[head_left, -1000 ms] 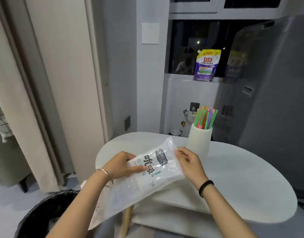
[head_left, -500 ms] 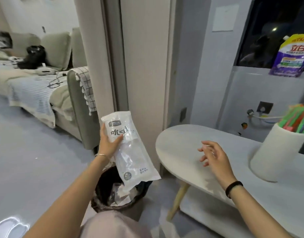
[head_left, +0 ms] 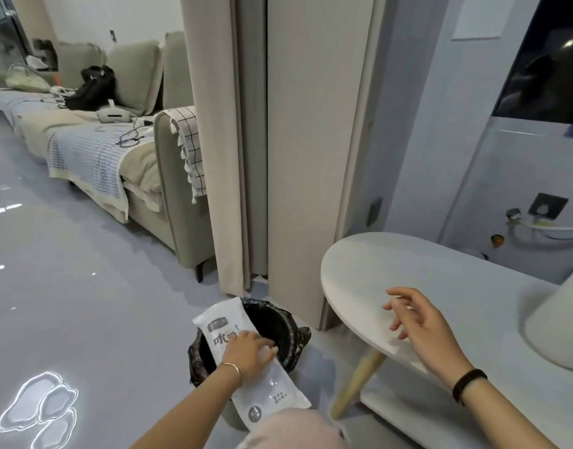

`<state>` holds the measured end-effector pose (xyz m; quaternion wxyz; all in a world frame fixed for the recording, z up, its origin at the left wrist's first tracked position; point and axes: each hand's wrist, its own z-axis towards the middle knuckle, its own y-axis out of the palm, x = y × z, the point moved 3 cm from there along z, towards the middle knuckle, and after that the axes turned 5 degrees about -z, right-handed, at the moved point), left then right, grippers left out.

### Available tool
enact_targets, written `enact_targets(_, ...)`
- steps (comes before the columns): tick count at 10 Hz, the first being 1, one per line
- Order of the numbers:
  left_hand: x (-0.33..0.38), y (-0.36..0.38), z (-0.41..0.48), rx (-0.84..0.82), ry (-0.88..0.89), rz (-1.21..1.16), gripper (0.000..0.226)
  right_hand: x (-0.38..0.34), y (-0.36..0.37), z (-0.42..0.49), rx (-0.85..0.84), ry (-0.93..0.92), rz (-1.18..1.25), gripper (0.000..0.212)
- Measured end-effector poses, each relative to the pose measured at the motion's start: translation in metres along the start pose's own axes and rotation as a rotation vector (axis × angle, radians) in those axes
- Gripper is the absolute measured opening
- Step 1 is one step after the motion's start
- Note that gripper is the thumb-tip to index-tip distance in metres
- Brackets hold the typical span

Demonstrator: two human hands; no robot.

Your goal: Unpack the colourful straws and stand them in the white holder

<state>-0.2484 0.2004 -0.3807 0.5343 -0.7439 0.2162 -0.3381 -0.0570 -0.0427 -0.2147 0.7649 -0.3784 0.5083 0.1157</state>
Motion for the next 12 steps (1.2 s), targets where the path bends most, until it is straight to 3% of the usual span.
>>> enact_targets(1,-0.002,0.028,0.0,-0.276,-0.088,-0.023,0.052,0.002,-0.002,-0.003,-0.025,0.005,-0.011,0.015)
enact_targets(2,-0.013,0.044,0.001,-0.379,-0.262,-0.289,0.066,0.003,-0.001,-0.003,-0.031,0.01,-0.014,0.016)
enact_targets(3,-0.017,0.051,0.004,-0.388,-0.355,-0.37,0.068,0.002,-0.002,-0.009,-0.071,0.02,-0.028,0.016)
enact_targets(5,0.005,-0.006,0.038,-0.005,-0.285,-0.476,0.036,0.004,-0.014,-0.009,-0.066,0.04,-0.043,0.017)
enact_targets(8,0.148,-0.107,0.038,0.397,0.108,-0.56,0.023,0.001,-0.041,-0.015,0.029,0.033,-0.038,0.017)
enact_targets(9,0.197,-0.122,0.03,0.439,0.252,-0.564,0.023,-0.003,-0.058,-0.018,0.096,0.017,-0.021,0.017)
enact_targets(11,0.275,-0.089,0.017,0.267,0.334,-0.469,0.028,-0.033,-0.109,-0.029,0.271,-0.066,0.032,0.018)
enact_targets(12,0.293,-0.068,0.015,0.195,0.314,-0.37,0.031,-0.067,-0.146,-0.038,0.396,-0.211,0.111,0.017)
